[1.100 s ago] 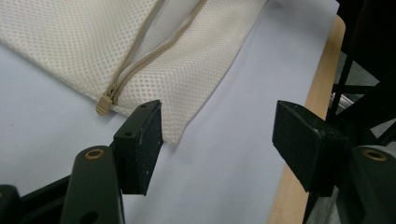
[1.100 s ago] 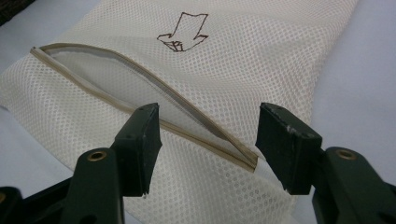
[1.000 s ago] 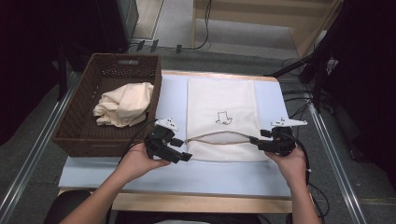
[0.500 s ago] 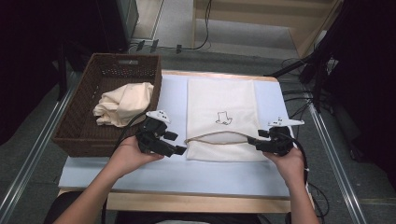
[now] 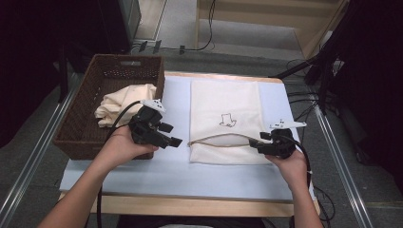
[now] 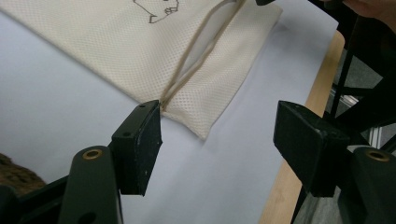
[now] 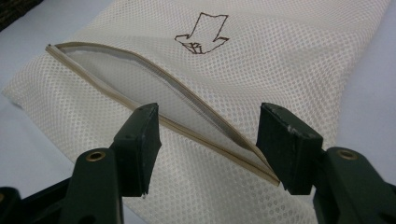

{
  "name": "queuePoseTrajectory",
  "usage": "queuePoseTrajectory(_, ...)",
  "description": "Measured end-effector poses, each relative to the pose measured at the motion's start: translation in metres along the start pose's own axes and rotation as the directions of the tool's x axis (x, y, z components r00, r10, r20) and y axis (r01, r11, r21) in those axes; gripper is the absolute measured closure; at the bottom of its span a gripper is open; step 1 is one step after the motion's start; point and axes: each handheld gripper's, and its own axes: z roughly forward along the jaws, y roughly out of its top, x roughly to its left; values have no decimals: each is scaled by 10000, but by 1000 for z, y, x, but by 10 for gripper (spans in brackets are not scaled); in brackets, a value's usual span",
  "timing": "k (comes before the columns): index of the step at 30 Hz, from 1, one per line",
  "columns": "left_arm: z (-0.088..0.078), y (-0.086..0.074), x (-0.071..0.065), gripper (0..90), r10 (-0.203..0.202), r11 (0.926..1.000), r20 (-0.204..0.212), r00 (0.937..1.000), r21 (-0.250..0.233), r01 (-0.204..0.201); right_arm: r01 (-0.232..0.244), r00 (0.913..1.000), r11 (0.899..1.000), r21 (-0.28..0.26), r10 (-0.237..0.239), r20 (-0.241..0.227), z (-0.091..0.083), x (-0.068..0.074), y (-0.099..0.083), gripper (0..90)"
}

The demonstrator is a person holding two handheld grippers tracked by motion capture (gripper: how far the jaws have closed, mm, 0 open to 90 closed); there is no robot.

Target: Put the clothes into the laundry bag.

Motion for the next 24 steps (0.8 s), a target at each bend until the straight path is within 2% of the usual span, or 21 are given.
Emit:
queuePoseTrajectory(5, -9, 4, 8, 332, -17, 10000, -67, 10000, -77, 16, -66, 10000, 10000, -38, 66, 25, -1, -1, 0, 405)
queuePoseTrajectory(11, -19, 5, 20, 332, -291, 9994, -160, 9994, -209, 288, -52, 10000, 10000, -55, 52, 18, -1, -1, 0, 405)
queuePoseTrajectory(19, -31, 7, 35, 332, -356, 9987, -569, 9977, -376, 335, -64, 10000, 10000, -57, 64, 30, -1, -1, 0, 405)
queuePoseTrajectory(21, -36, 8, 41, 332, -391, 9981, -600, 9974, -500, 361, -87, 10000, 9999, -70, 87, 26, 0, -1, 1, 405)
queuePoseTrajectory(24, -42, 5, 53, 332, -563, 9968, -856, 9947, -622, 511, -88, 10000, 9999, -70, 88, 2, 0, -1, 1, 405)
